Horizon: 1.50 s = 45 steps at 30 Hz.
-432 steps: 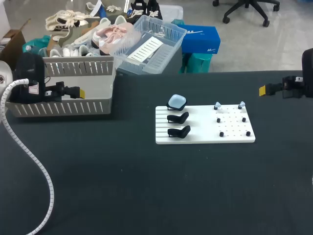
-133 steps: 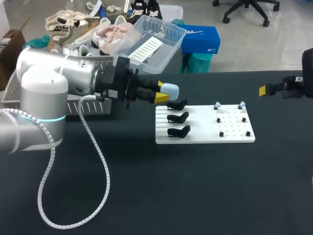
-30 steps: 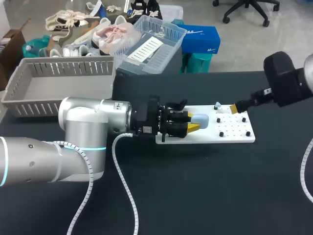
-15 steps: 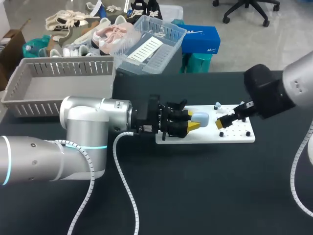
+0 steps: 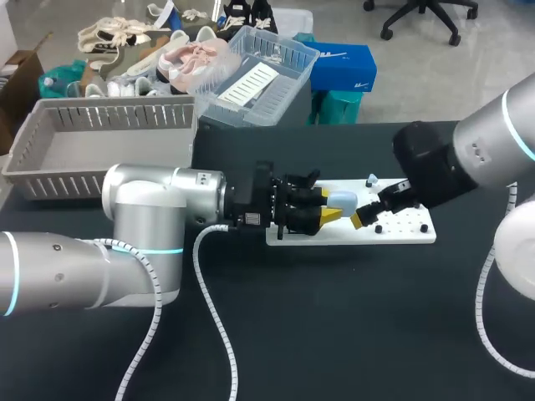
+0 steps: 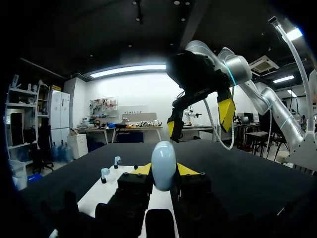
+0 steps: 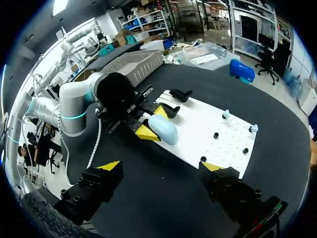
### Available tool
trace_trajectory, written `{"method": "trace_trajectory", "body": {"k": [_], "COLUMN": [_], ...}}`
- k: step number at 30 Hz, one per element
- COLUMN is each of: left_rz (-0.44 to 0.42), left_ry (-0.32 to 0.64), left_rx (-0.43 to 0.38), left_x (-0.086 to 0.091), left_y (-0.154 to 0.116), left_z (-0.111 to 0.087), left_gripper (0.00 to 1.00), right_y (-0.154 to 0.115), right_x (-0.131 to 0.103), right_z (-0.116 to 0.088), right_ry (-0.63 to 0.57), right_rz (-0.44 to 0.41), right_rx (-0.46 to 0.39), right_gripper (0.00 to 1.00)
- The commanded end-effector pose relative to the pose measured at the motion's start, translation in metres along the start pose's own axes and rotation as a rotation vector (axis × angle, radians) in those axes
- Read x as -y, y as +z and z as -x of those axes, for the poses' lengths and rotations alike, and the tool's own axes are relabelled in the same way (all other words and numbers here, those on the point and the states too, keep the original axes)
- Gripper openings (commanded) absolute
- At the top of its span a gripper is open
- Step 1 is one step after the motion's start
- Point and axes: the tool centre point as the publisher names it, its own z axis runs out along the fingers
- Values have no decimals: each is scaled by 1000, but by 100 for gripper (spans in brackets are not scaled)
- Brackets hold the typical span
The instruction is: Pick up each earbud case from the left stands, insert the matching earbuds, close the lid, and place the case in the box.
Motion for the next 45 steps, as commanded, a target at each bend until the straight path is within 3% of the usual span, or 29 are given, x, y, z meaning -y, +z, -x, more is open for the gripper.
{"method": "trace_trajectory", "body": {"k": [1,45], "left_rz": [-3,-3], "left_ry": [0,0], "left_rx": [1,1], "left_x": [-2,-2], "left_y": [0,0], "left_z": [-1,-1], "left_gripper": [0,0], "right_y": [11,34], "right_x": [8,32], "right_z": [7,20], "right_ry": [3,54], "right_rz": [-18,-140], "right_rx": [-15,-44], "right_gripper": [100,100]}}
